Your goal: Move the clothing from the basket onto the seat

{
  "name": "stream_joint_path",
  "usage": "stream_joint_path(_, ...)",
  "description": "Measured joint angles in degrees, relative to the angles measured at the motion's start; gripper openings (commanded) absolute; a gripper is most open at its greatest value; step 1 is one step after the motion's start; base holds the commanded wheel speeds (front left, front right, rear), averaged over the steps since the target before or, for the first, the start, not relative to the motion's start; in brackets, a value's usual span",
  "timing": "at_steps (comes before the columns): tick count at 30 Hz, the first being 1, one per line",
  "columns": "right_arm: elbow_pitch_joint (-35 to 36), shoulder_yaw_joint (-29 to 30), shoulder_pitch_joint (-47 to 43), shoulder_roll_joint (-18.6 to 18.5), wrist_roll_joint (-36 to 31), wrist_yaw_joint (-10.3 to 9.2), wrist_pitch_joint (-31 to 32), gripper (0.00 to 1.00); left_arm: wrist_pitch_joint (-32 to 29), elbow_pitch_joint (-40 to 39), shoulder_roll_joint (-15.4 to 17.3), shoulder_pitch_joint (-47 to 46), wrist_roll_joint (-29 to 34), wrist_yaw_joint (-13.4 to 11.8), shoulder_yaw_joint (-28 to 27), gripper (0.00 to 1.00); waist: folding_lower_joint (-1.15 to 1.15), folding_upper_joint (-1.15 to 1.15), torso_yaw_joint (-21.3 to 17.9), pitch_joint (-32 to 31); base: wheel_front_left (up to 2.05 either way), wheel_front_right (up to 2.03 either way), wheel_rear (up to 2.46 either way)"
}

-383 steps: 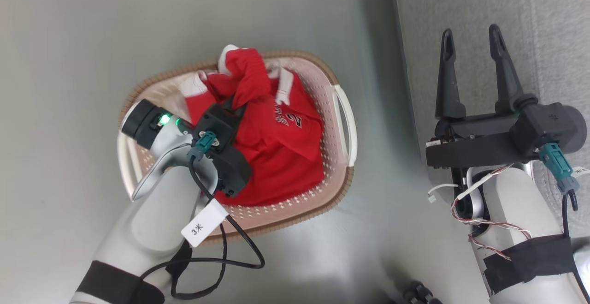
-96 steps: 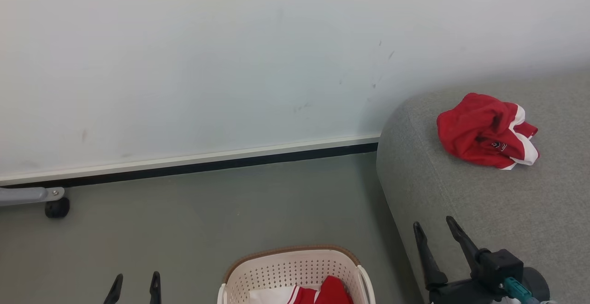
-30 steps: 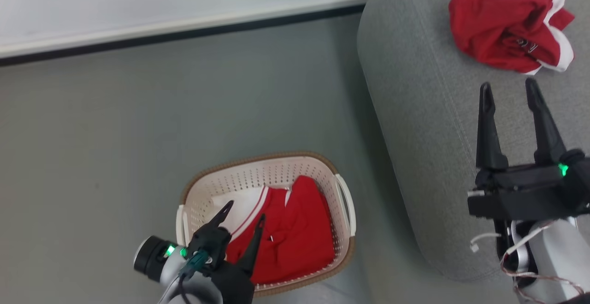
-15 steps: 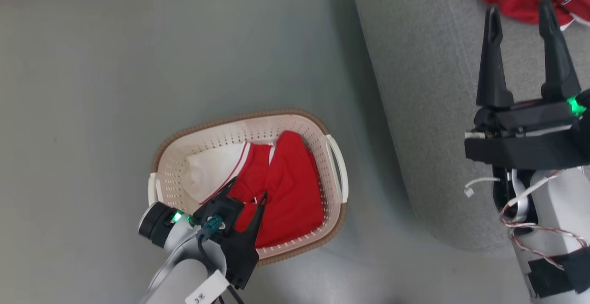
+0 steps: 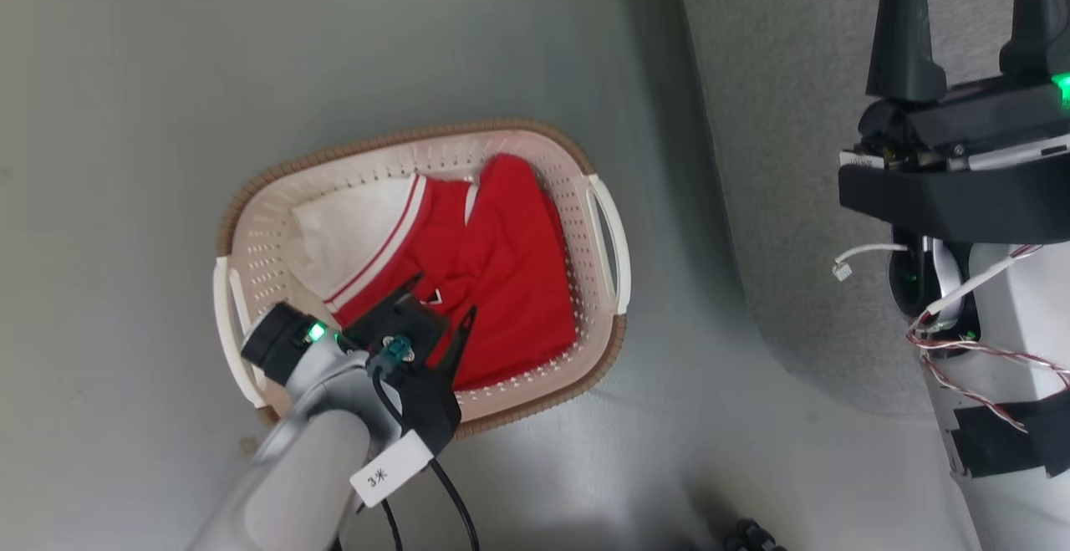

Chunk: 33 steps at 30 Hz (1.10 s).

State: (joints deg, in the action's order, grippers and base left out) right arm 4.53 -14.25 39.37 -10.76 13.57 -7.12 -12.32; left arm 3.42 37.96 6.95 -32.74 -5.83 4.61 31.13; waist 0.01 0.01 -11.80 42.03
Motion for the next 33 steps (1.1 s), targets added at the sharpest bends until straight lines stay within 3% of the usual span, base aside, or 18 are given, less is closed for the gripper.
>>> stream_joint_path(21,1.90,-1.36,8.89,2.34,-1.60,0.01,-0.70,1.00,-2.89,5.95,2.38,-12.04,3.93,1.48,2.64,1.00,0.00,0.00,-2.48,15.33,0.00,0.00,0.00)
stream_joint_path(33,-0.07,-2.83,10.61,3.58,-2.11,0.16,-1.45,1.00,-2.92,10.76,2.99,-14.40,5.22,1.55,3.47,1.00,-0.01,0.00,-4.32,18.29,0.00,0.00,0.00)
